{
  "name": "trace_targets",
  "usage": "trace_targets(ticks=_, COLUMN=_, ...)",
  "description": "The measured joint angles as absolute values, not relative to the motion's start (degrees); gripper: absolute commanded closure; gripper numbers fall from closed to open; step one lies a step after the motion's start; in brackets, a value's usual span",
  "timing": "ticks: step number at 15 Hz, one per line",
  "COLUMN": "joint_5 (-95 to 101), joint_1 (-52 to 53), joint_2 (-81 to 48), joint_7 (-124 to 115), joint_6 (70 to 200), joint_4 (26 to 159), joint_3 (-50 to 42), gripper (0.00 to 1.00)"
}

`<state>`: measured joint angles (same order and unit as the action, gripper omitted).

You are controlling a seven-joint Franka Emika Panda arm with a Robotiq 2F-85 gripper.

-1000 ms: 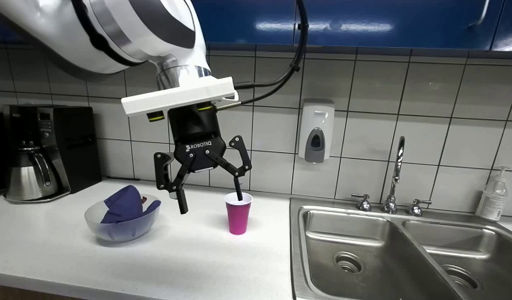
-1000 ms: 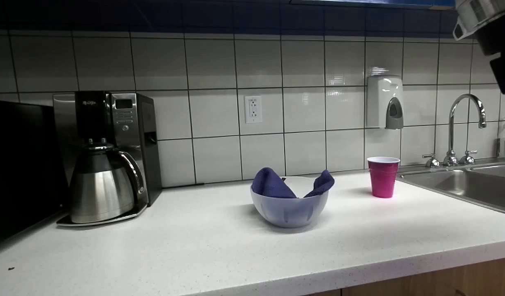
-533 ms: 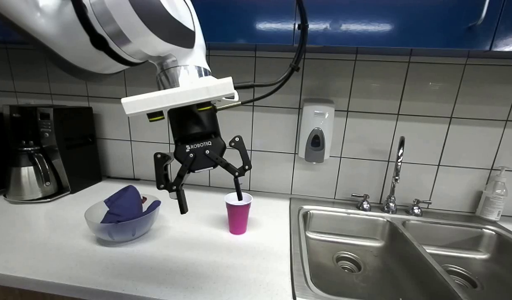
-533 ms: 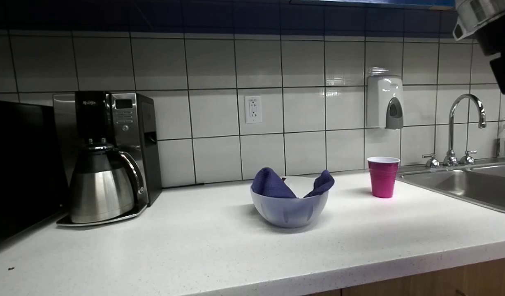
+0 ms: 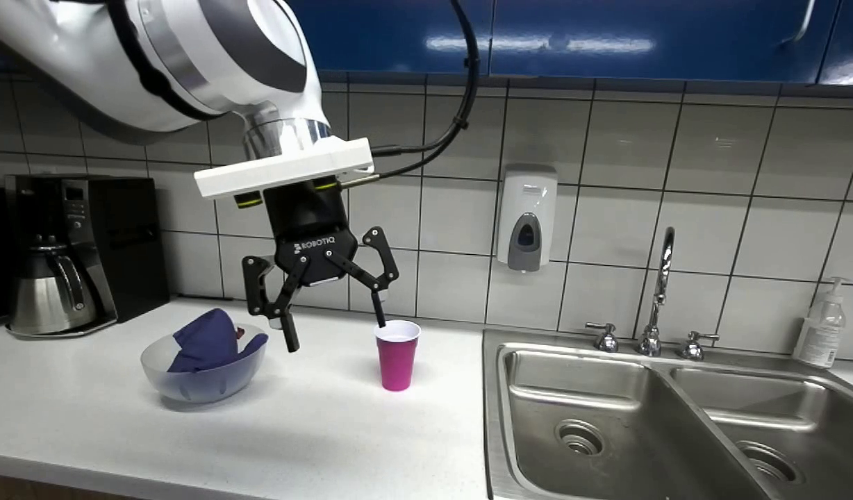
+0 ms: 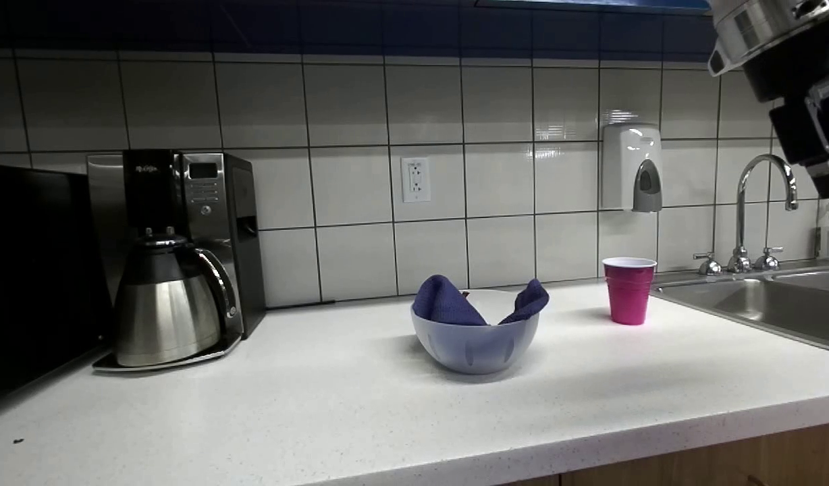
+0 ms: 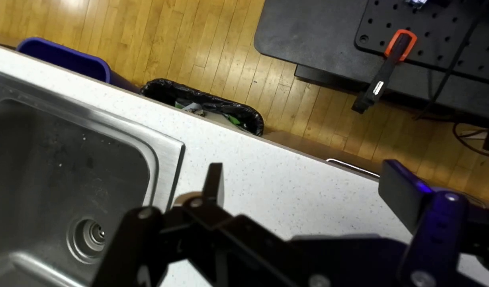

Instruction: Remove the blue towel from the clear bowl and put it on the countertop

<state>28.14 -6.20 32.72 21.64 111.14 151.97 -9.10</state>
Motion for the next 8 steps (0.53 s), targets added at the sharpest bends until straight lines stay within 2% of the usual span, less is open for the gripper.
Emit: trace_targets(ticks=8, joint_5=28.50, joint_1=-2.54, joint_2=23.71, joint_7=20.80, joint_6=119.81, joint_4=149.36, joint_3=-5.89, gripper=0.00)
